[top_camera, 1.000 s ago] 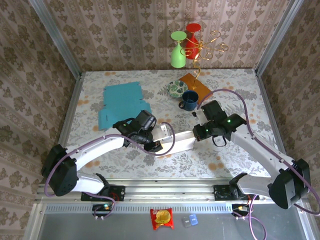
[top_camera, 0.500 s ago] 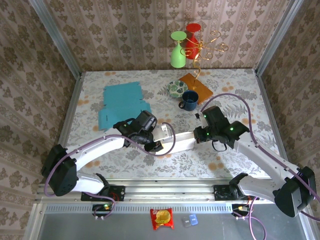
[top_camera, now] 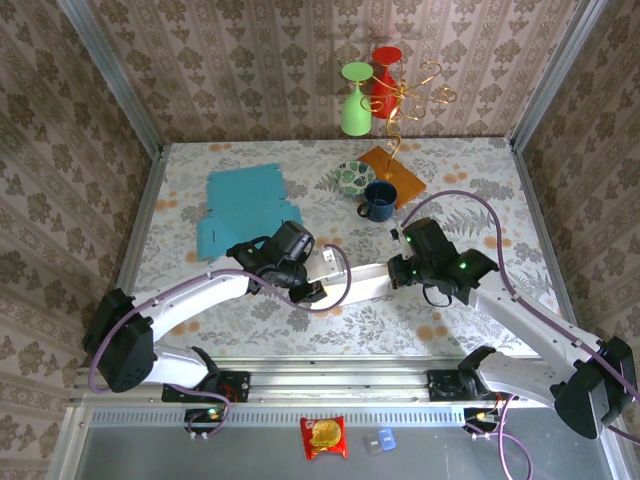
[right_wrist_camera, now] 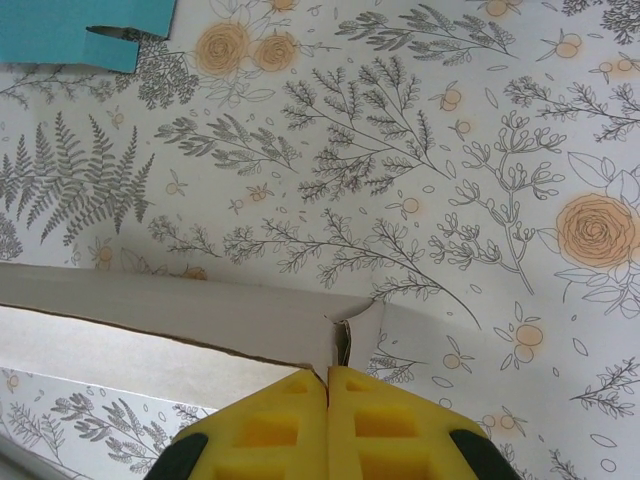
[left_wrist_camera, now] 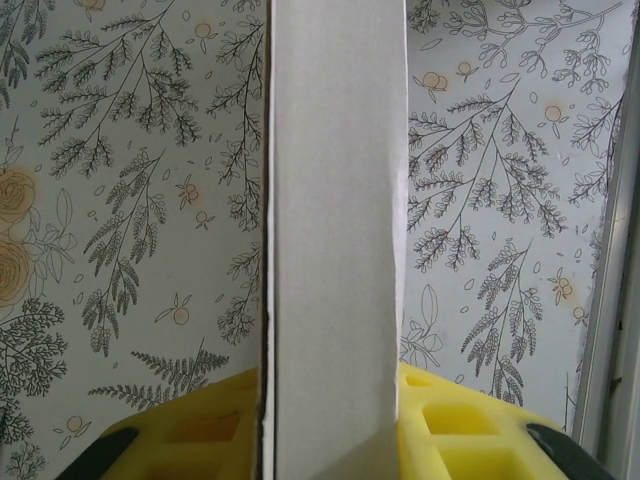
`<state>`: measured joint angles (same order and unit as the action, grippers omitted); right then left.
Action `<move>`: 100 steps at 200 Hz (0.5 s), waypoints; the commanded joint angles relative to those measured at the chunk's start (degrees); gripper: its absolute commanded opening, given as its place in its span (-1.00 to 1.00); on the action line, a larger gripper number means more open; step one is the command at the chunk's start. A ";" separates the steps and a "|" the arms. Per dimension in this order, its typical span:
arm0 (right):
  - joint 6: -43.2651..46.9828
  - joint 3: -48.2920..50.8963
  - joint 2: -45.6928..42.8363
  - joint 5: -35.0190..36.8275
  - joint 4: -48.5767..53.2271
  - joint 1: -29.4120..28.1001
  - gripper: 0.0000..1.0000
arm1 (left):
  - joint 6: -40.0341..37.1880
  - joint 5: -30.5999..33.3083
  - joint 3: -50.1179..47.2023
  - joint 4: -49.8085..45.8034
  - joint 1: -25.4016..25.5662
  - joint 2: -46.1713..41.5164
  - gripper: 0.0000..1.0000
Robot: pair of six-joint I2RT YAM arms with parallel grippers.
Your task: Fold the paper box
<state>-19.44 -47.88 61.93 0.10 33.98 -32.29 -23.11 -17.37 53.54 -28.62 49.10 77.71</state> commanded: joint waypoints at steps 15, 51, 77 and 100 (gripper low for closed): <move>-2.34 2.35 1.17 8.12 4.51 -2.08 -1.00 | 4.19 3.92 0.53 1.33 -1.20 -1.14 -0.40; -3.41 3.74 0.99 10.67 3.47 -3.56 -1.00 | 5.77 4.46 -0.44 2.24 -1.13 -1.95 -0.32; -3.62 4.37 1.70 11.88 3.20 -4.27 -1.00 | 6.62 5.04 -0.80 2.49 -1.11 -2.55 -0.22; -3.94 4.21 1.18 12.10 2.93 -4.68 -1.00 | 8.00 5.81 -1.10 2.87 -1.12 -4.10 -0.10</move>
<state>-21.85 -46.02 62.08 9.13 31.31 -36.42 -18.28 -14.39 53.21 -26.33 48.86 76.47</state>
